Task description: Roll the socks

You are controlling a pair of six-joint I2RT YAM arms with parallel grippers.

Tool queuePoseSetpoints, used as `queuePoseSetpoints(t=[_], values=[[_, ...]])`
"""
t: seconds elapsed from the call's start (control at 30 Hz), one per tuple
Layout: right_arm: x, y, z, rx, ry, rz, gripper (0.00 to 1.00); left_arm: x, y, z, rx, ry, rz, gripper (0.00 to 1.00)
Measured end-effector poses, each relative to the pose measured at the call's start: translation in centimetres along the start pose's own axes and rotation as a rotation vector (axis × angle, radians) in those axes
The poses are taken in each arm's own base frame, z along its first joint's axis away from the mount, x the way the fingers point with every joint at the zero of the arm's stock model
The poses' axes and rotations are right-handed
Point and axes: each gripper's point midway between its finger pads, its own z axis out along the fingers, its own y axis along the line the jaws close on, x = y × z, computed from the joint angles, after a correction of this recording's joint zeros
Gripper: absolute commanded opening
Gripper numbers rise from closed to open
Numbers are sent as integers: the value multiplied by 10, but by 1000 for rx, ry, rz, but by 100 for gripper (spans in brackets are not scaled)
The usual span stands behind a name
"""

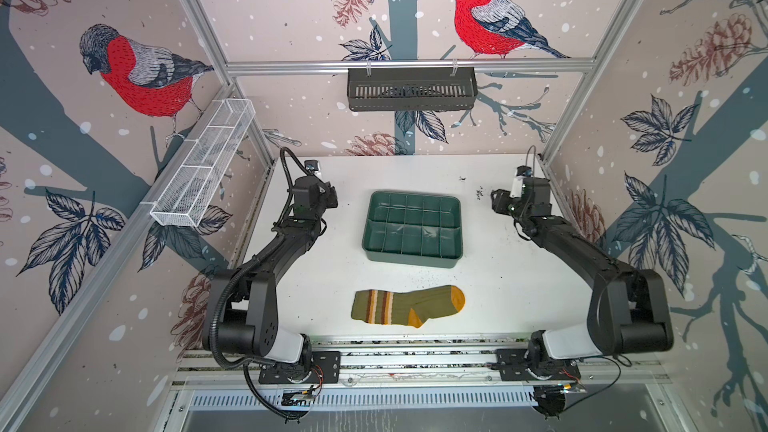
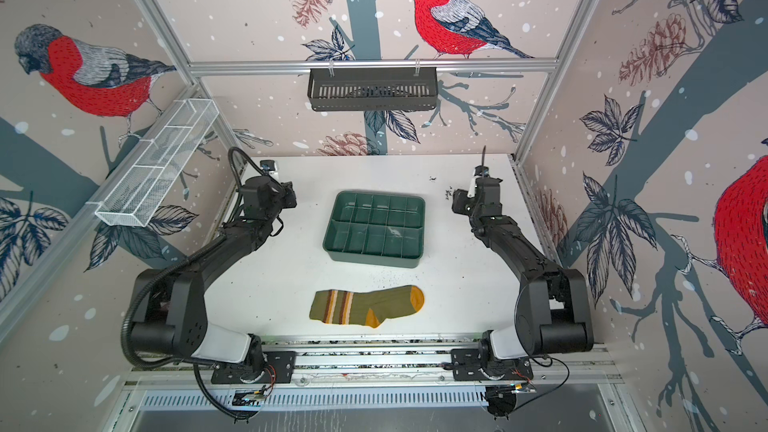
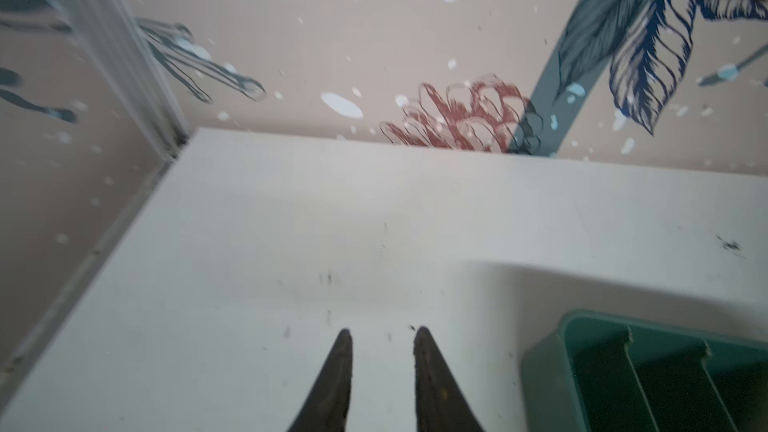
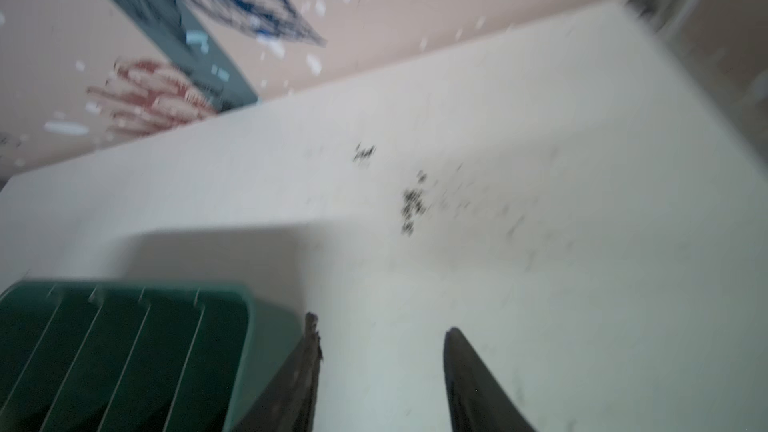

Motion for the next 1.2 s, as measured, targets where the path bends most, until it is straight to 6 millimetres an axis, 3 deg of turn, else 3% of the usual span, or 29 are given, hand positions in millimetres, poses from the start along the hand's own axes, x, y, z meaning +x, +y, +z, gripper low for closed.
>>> queuePoseSetpoints(t=[0.1, 0.2, 0.27, 0.4, 0.83, 1.07, 1.2], values=[[44, 36, 6, -96, 163, 0, 50, 34, -24, 11, 103, 157, -20, 21], [69, 67, 3, -177, 246, -21, 51, 58, -52, 11, 187, 259, -16, 24], [79, 72, 2, -188, 277, -11, 51, 64, -63, 9, 232, 281, -22, 24], [90, 70, 6, -178, 309, 0, 50, 74, -64, 14, 239, 314, -47, 24], [97, 72, 13, -174, 335, 10, 42, 85, -96, 10, 345, 356, -33, 26], [98, 71, 20, -165, 346, 10, 30, 99, -99, 21, 344, 397, -25, 26], [94, 74, 21, -169, 338, 7, 16, 98, -107, 24, 359, 397, -7, 24]])
